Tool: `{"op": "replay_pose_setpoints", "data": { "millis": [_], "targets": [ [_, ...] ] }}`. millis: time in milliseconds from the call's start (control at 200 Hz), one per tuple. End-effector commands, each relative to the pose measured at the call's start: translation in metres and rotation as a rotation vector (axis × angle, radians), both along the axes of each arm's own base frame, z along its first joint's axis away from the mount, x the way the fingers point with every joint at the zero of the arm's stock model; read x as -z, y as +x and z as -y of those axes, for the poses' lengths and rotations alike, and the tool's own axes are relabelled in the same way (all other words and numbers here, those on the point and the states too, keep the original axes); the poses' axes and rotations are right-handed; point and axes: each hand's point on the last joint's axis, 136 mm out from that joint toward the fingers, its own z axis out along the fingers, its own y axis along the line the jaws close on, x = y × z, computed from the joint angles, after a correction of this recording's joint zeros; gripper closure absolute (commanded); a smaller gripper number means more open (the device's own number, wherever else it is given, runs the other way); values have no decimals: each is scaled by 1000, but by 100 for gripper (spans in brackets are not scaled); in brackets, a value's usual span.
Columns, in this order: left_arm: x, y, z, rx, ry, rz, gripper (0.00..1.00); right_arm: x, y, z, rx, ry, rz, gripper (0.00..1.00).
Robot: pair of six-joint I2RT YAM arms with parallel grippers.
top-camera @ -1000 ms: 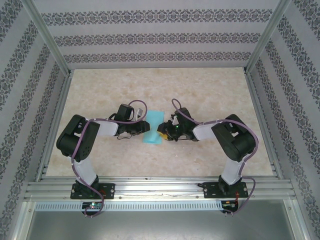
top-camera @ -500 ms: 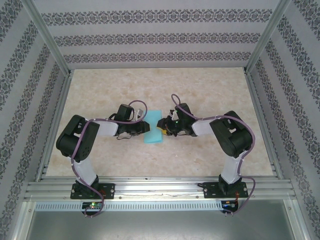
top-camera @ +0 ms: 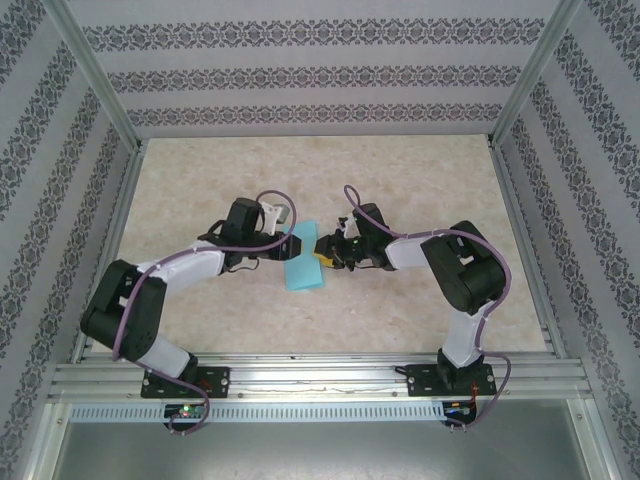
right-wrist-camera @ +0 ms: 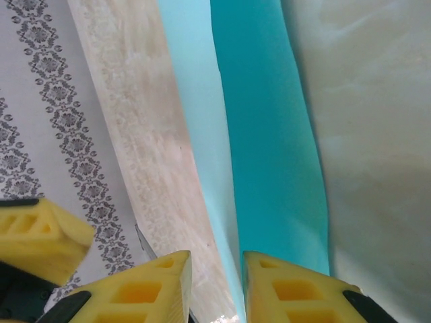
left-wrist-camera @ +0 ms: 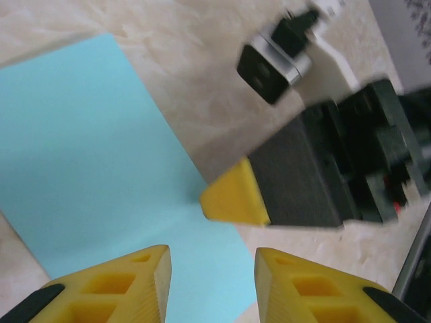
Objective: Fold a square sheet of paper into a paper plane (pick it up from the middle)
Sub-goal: Fold the triangle a second time at the center of the table.
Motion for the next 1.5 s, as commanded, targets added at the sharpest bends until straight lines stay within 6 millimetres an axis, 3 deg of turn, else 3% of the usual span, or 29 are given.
{"op": "replay_pose_setpoints", "data": {
  "millis": [0,130,350,669,1074,1274,1494],
  "targets": [
    [6,-29,9,159,189,213,60,-6,0,-9,-46,33,28,73],
    [18,-55,20,290,387,436,54,-9,0,-14,-63,46,29,74],
    [35,-67,26,389,582,609,46,-8,0,-18,-71,48,26,74],
    [54,-59,32,394,714,664,44,-8,-1,-22,-70,50,24,74],
    [56,-50,41,402,774,736,45,-12,0,-22,-62,52,29,74],
    [56,-44,40,374,810,749,54,-12,0,-22,-59,52,27,74],
    [51,-45,39,367,802,767,73,-11,0,-21,-54,46,29,74]
  ]
}}
